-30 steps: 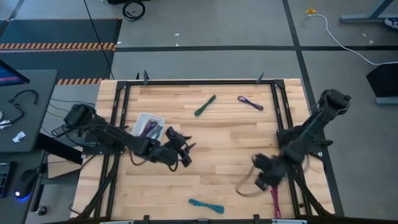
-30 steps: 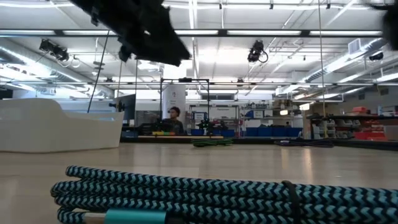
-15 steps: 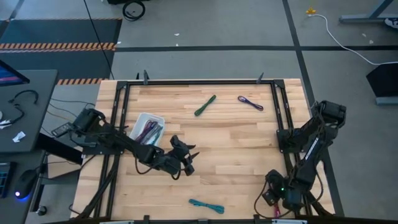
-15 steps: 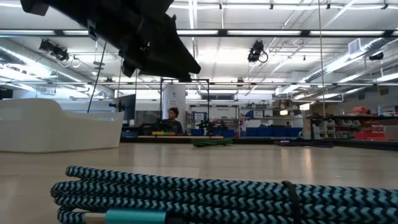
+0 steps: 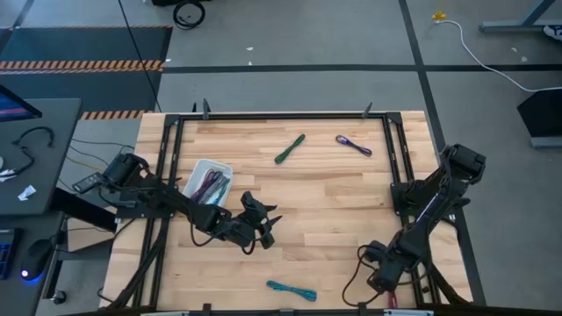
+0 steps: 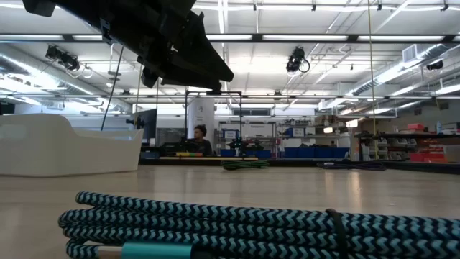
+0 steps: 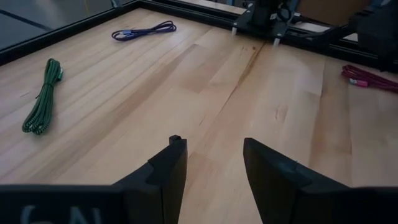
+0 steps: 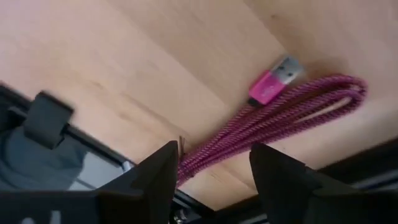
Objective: Pick and place USB-C Cables
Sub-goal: Put the pink charger cable into the white bin
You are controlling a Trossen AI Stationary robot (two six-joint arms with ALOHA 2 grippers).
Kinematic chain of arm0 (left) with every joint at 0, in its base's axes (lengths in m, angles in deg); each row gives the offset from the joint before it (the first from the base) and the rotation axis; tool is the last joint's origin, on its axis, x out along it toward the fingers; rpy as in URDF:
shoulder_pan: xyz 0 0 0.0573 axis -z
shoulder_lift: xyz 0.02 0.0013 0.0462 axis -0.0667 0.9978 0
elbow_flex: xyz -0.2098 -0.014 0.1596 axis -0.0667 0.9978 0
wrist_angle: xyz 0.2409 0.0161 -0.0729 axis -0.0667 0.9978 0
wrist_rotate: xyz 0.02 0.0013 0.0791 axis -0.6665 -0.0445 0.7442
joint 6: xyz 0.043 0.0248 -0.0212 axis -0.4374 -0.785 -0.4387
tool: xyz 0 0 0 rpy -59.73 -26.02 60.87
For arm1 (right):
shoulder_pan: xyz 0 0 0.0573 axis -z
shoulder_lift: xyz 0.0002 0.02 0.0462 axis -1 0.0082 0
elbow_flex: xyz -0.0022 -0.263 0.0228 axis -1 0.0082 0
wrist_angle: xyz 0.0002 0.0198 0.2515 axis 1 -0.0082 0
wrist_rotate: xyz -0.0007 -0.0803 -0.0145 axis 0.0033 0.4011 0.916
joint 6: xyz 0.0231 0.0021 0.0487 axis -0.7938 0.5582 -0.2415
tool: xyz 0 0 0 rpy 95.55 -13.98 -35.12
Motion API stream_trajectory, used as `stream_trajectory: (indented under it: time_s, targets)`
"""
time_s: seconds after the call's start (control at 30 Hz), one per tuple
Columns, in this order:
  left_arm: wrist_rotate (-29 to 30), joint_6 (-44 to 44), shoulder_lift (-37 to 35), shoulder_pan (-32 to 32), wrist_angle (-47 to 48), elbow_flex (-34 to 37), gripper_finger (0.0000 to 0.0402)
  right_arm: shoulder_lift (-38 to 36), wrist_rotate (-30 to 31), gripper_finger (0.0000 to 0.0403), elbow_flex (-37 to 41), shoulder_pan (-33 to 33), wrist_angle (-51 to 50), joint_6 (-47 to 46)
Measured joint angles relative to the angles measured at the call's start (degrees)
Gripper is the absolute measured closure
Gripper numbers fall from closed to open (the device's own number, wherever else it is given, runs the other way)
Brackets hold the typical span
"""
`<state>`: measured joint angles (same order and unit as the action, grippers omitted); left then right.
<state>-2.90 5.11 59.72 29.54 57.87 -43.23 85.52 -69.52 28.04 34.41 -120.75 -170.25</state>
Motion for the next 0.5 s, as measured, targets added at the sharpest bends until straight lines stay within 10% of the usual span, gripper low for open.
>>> stream_trajectory:
  time_s: [0.3,0.5]
  targets:
    - [-0.05,-0.03,0.00,0.00,0.31,0.00,0.0237,9.37,-5.50,0.0213,-0.86,-2.42,0.74,0.36]
    - [-0.09,-0.03,0.00,0.49,0.46,0.00,0.0237,9.49,4.87,0.0220,-1.04,-0.16,7.59,4.16]
